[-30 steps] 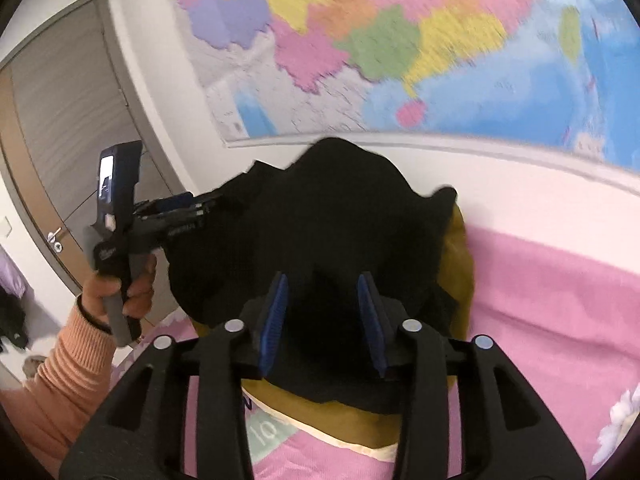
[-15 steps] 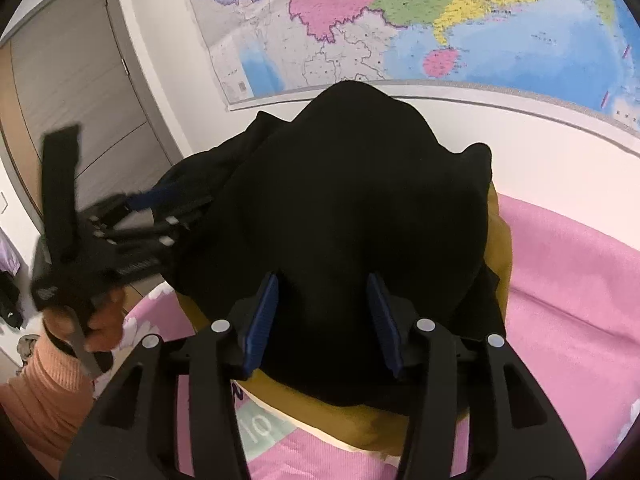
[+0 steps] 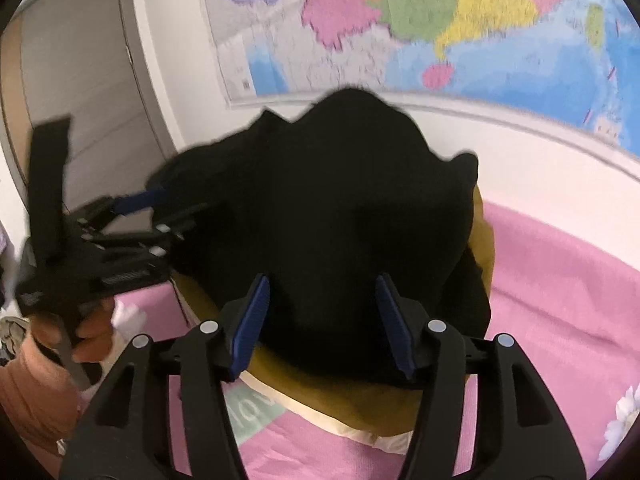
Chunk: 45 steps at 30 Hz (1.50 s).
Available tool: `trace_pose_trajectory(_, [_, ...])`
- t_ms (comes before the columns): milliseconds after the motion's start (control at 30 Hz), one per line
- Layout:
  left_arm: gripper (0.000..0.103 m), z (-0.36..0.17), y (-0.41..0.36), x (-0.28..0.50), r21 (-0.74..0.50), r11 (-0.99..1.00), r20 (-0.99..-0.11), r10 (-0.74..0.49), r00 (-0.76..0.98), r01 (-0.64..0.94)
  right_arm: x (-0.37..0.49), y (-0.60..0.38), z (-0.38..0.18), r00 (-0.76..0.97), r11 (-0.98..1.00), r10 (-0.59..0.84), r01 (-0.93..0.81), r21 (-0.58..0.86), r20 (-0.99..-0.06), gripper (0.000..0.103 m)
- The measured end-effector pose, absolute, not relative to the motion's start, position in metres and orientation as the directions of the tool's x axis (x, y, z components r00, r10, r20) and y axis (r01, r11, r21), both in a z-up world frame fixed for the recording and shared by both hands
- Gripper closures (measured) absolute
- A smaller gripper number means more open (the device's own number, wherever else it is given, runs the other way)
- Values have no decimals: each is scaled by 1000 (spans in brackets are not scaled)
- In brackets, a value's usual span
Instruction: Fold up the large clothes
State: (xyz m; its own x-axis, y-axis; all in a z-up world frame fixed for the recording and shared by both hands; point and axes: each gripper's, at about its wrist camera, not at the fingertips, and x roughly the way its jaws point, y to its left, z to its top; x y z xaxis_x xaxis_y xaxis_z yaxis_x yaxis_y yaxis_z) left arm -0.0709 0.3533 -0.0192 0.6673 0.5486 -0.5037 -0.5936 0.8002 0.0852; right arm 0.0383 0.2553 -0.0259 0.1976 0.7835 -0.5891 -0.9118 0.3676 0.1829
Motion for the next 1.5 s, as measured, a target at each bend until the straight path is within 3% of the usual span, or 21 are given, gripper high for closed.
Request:
trace_pose_trajectory(200, [15,-18,348,-78,63,789,-496,556,667,-611,36,248,-22,203,369,801,-908,197,-563,40])
trace_pose_trajectory(300, [7,-14,340,-89,47,779,-482,566,669,-625,30,242,-19,202,361,813,-911,200,-546,29])
trace_pose_trajectory(500, [7,-16,316,-105,46,759,-490,584,647,-650,12,224,-16,235,369,828,-912,178,-510,7])
trace_pose_trajectory(733, [7,-29,295,-132,5,732,-531,580,619,-682,-17,196,-17,274,378,819,-919,115,-504,6])
trace_pose_trajectory(1500, [7,-41,245,-173,-8,695,-548,598,584,-719,-55,155,-34,242,369,814,-917,149,-528,6])
